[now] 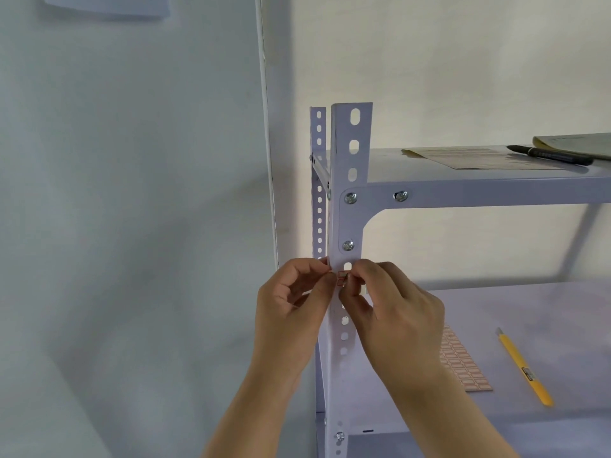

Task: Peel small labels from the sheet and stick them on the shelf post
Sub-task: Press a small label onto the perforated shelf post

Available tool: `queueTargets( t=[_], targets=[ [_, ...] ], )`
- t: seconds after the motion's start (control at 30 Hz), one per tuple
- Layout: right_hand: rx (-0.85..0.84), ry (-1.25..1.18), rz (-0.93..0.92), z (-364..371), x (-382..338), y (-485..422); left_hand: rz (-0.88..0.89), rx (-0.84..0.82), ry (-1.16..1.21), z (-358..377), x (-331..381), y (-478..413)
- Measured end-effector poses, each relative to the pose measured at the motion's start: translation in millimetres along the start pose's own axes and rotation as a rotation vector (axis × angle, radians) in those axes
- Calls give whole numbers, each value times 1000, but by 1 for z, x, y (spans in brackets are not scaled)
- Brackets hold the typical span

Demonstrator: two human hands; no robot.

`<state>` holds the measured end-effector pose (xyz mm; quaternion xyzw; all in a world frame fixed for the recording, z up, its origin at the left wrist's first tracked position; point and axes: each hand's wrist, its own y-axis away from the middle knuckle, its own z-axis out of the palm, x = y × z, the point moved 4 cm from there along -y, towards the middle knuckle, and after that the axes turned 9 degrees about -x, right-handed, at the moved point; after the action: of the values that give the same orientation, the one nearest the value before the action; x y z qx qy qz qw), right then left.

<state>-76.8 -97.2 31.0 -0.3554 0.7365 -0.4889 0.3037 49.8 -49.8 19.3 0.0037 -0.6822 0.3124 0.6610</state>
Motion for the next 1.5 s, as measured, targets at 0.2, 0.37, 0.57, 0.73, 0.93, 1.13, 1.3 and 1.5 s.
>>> queueTargets(
  t=[0.2, 0.37, 0.57, 0.73, 0.93, 1.13, 1.3, 1.5],
  targets=[
    [-42, -37, 19, 5, -1, -2, 22, 11, -29, 0, 1, 1],
    [-120, -303, 170, 4, 5, 3, 58, 54, -93, 2, 5, 5],
    [-145, -727, 537, 4, 13, 13, -129, 26, 290, 15, -2, 5],
    [-261, -874, 601, 8, 15, 11, -251, -26, 531, 26, 8, 5],
    [-317, -930, 628, 10, 22, 12, -291, -35, 516, 33, 12, 0],
    [-346, -968, 647, 13, 27, 13, -292, -69, 561, 36, 7, -4],
    [-350, -995, 633, 13, 28, 14, -302, -53, 564, 36, 4, -6],
    [-343, -1020, 650, 15, 27, 16, -299, -66, 572, 39, 7, -7]
  ],
)
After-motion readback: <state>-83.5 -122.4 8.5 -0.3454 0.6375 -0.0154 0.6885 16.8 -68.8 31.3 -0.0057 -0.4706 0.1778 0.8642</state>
